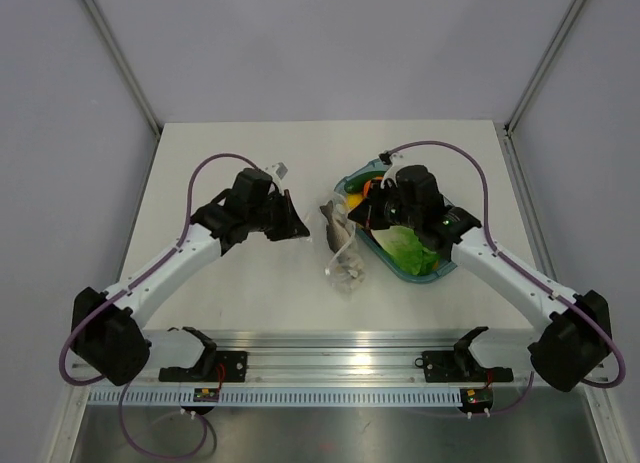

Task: Place the food in the zip-top bag and seal the zipper
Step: Adjust the zipper food storage bag at the center of the board.

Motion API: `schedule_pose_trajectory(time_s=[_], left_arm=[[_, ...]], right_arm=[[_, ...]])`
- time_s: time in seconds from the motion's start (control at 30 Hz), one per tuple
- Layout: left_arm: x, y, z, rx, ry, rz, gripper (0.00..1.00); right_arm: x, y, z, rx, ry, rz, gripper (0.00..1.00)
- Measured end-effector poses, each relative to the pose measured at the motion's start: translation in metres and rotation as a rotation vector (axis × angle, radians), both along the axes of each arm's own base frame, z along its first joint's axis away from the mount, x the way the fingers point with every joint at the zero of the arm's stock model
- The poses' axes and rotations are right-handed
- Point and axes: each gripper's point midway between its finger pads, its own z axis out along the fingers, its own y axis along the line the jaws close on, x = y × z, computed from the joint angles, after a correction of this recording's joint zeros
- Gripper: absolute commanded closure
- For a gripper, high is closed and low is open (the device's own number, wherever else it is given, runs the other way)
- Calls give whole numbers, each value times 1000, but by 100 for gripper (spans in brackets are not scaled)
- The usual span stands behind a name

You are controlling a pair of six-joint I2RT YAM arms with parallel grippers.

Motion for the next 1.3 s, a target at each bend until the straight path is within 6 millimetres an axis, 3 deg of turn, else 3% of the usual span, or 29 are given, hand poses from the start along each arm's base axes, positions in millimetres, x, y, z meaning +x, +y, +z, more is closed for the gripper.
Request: schedule_pose_trajectory(time_s=[0.07, 0.1, 0.13, 0.3, 0.37, 0.43, 0.5, 0.6, 0.67, 0.73, 0.93, 1.03, 1.17, 1.3], left_arm=[[-3, 1, -6, 25, 40, -11, 100], [-4, 0, 2, 22, 35, -17, 100], [-3, -2, 15, 8, 13, -23, 100], [-4, -5, 121, -135, -250, -49, 100], [-6, -6, 135, -170, -301, -56, 100], [-3, -9, 125, -173, -296, -63, 100], [6, -15, 88, -125, -218, -62, 100], [12, -18, 22, -25, -55, -60, 100], [6, -12, -5, 30, 25, -54, 100], [1, -8, -2, 38, 29, -50, 100], [3, -9, 77, -76, -163, -49, 100], [2, -9, 98, -117, -220, -49, 100], [4, -12, 94, -122, -212, -48, 100], [6, -13, 66, -104, -158, -41, 100]], right_arm=[[-2, 3, -7, -6, 29, 13, 100], [-3, 3, -4, 0, 28, 19, 100], [-5, 4, 4, 11, 16, 26, 100], [-12, 2, 74, 125, -145, 45, 100], [-13, 2, 87, 153, -188, 44, 100], [-7, 6, 82, 153, -191, 42, 100], [1, 12, 61, 131, -154, 41, 100], [12, 19, 0, 53, -17, 36, 100], [9, 17, -28, 6, 54, 34, 100], [6, 15, -32, -9, 72, 34, 100], [8, 11, 6, 16, -26, 26, 100], [7, 8, 18, 23, -62, 25, 100], [7, 4, 12, 6, -57, 10, 100], [2, -1, -15, -33, -9, 1, 100]])
